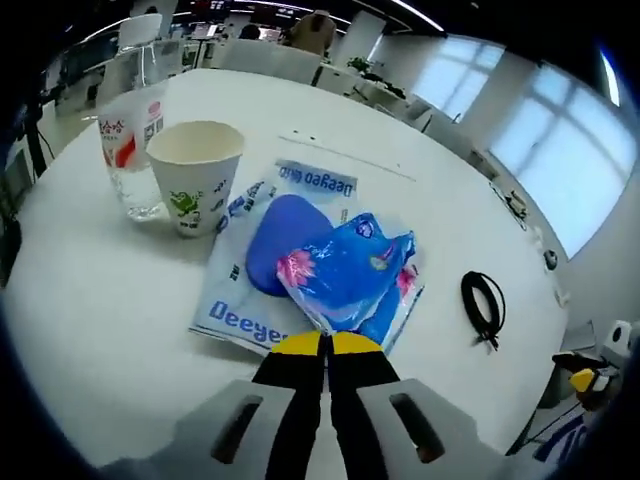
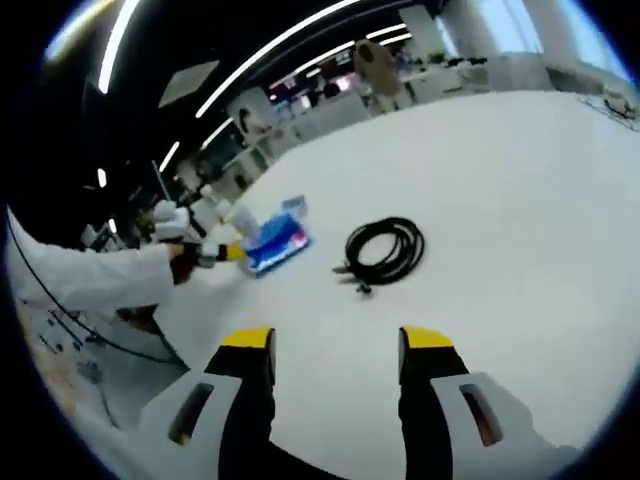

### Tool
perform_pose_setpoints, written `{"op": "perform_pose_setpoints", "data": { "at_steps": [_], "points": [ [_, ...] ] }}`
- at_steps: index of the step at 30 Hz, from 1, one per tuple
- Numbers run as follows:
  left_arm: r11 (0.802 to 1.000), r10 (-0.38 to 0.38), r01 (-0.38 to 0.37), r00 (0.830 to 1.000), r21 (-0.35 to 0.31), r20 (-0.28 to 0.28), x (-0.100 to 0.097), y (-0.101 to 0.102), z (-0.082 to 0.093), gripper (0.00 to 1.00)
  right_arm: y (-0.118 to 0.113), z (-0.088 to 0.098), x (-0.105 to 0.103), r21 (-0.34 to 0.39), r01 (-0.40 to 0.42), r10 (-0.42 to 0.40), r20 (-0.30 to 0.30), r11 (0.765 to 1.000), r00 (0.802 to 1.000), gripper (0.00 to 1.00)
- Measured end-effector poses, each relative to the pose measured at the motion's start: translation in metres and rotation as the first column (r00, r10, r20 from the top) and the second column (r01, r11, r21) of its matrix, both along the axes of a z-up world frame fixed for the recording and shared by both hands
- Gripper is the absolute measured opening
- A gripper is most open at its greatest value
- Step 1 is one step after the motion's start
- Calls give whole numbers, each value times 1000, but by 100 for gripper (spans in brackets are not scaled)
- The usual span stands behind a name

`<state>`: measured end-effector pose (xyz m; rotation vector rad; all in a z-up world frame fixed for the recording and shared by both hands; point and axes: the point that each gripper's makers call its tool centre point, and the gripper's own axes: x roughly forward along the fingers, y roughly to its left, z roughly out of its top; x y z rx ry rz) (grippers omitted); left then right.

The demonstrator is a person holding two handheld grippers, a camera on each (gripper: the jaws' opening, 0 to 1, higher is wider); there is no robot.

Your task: Arrange the tabletop items into an orderly group along one side of the table until the central work area is clear of visible clutter.

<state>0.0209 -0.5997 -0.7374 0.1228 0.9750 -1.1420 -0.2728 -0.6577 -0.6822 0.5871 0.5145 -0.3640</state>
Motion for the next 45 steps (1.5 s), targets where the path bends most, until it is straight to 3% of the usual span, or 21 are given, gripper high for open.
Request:
{"op": "perform_pose_setpoints", "data": {
  "at_steps": [4, 11, 21, 24, 26, 29, 32, 34, 39, 40, 42, 44, 45],
  "points": [
    [998, -69, 69, 998, 1, -6, -13, 8, 1, 0, 5, -4, 27, -1, -57, 57, 16, 998, 998, 47],
    [981, -192, 192, 981, 4, -14, -37, 28, 0, 0, 25, -21, 71, -50, -224, 222, -40, 973, 974, 40],
    [955, -296, 296, 955, 24, -29, -62, 44, -9, 0, 29, -58, 124, -94, -321, 304, -162, 942, 939, 30],
    [946, -322, 322, 947, 24, -27, -68, 45, -7, 0, 29, -61, 134, -104, -333, 313, -172, 937, 934, 26],
    [942, -335, 335, 942, 9, -33, -69, 44, -5, 0, 30, -66, 140, -111, -367, 343, -193, 923, 919, 25],
    [939, -343, 344, 938, 4, -47, -69, 45, -6, 0, 26, -79, 135, -119, -405, 359, -287, 907, 888, 18],
    [936, -351, 351, 935, -3, -46, -71, 46, -5, 0, 25, -75, 134, -139, -402, 355, -275, 905, 894, 3],
    [936, -352, 352, 935, -6, -37, -71, 48, -5, 0, 21, -75, 130, -151, -387, 333, -290, 910, 897, 1],
    [958, -285, 283, 958, -39, -45, -71, 47, -3, 1, 23, -71, 128, -44, -281, 266, -211, 959, 940, 0],
    [960, -278, 276, 959, -44, -49, -72, 48, -3, 6, 25, -70, 128, -28, -275, 264, -197, 961, 944, 0],
    [968, -247, 241, 963, -70, -108, -82, 47, -4, 24, 26, -70, 126, -32, -276, 264, -201, 961, 943, 0],
    [966, -255, 250, 963, -62, -90, -88, 51, -7, 39, 29, -71, 125, -43, -288, 273, -209, 957, 939, 0],
    [967, -255, 253, 966, -37, -49, -86, 55, -11, 42, 31, -73, 123, -44, -291, 275, -217, 956, 937, 0]
  ]
}}
